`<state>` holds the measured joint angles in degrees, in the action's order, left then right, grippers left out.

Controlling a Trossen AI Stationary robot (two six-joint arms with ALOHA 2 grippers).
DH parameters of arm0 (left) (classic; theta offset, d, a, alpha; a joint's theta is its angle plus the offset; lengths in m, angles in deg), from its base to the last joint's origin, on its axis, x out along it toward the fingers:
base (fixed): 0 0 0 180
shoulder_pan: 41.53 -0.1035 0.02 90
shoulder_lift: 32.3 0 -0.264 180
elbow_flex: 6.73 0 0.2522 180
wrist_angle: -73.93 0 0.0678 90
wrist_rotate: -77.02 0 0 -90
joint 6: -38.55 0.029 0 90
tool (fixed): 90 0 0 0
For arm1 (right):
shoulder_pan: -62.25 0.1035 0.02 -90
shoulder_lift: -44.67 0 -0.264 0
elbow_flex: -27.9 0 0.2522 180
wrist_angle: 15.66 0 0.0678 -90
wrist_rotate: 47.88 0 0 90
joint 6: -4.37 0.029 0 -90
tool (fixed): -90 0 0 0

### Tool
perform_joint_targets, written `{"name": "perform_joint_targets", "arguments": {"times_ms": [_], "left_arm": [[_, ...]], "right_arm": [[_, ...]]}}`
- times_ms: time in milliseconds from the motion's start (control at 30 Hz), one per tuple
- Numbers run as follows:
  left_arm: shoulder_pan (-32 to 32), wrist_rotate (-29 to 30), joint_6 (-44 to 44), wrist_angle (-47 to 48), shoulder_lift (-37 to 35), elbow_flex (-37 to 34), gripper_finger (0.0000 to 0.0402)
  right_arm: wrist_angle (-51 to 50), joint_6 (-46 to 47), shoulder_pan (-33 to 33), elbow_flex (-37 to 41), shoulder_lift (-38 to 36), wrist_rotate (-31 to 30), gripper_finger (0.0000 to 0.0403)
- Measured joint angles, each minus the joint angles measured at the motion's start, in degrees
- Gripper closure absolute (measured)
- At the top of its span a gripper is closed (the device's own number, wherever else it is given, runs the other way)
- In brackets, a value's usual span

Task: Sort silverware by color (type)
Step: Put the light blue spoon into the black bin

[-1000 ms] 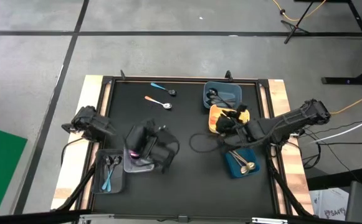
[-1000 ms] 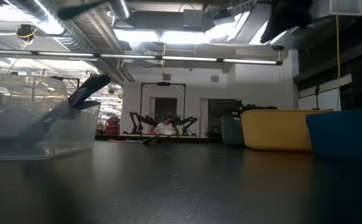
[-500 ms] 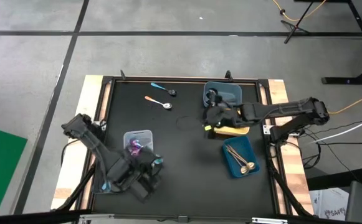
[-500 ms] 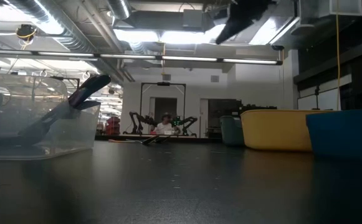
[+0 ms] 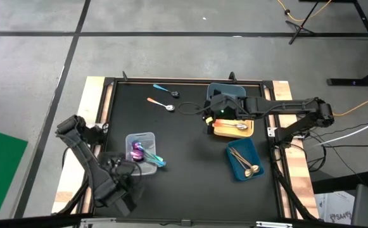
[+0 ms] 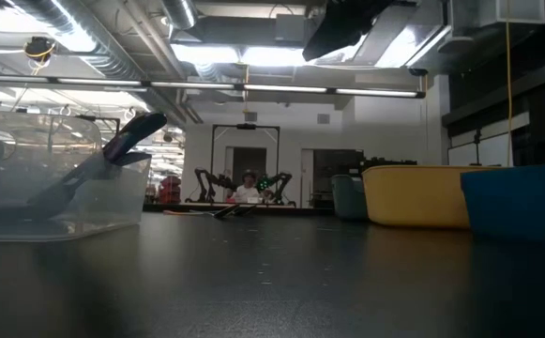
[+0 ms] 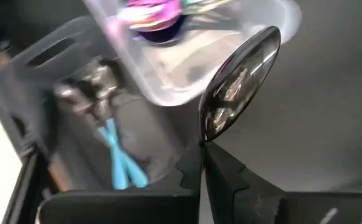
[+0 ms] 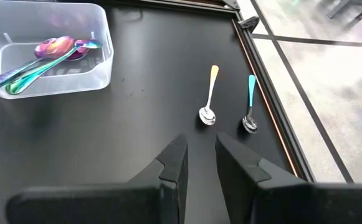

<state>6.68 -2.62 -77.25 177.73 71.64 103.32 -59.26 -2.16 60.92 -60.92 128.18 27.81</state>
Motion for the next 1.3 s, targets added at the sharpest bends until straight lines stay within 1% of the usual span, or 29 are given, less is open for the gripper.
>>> {"name": "perform_joint_targets", "arguments": {"times_ms": [133,267,367,533,633,900,1300], "left_arm": [[1.90,-2.24,-6.56,-0.04,-2.36,-6.46,0.0399],[2.76,-2.63,-10.06,0.14,-4.06,-12.36,0.0399],[2.75,-2.93,-10.16,-0.03,-4.31,-15.98,0.0399],[2.69,-7.81,-10.13,-2.31,-4.37,-21.37,0.0399],[2.71,-9.03,-10.12,-3.99,-4.37,-24.25,0.0399],[2.71,-9.03,-10.08,-8.72,-4.37,-29.01,0.0387],[2.71,-8.99,-9.62,-10.29,-4.37,-30.27,0.0384]], "right_arm": [[0.02,-0.29,-0.65,0.02,0.00,0.61,0.0330],[0.14,-1.20,-1.05,0.02,0.00,1.01,0.0330],[0.20,-1.33,-1.00,0.02,0.00,1.42,0.0330],[0.22,-1.33,-0.97,0.04,0.00,1.51,0.0330],[0.22,-1.31,-0.96,0.04,0.00,1.51,0.0330],[0.22,-1.32,-0.96,0.04,0.02,1.53,0.0330],[0.22,-1.31,-0.96,0.04,0.02,1.53,0.0330]]}}
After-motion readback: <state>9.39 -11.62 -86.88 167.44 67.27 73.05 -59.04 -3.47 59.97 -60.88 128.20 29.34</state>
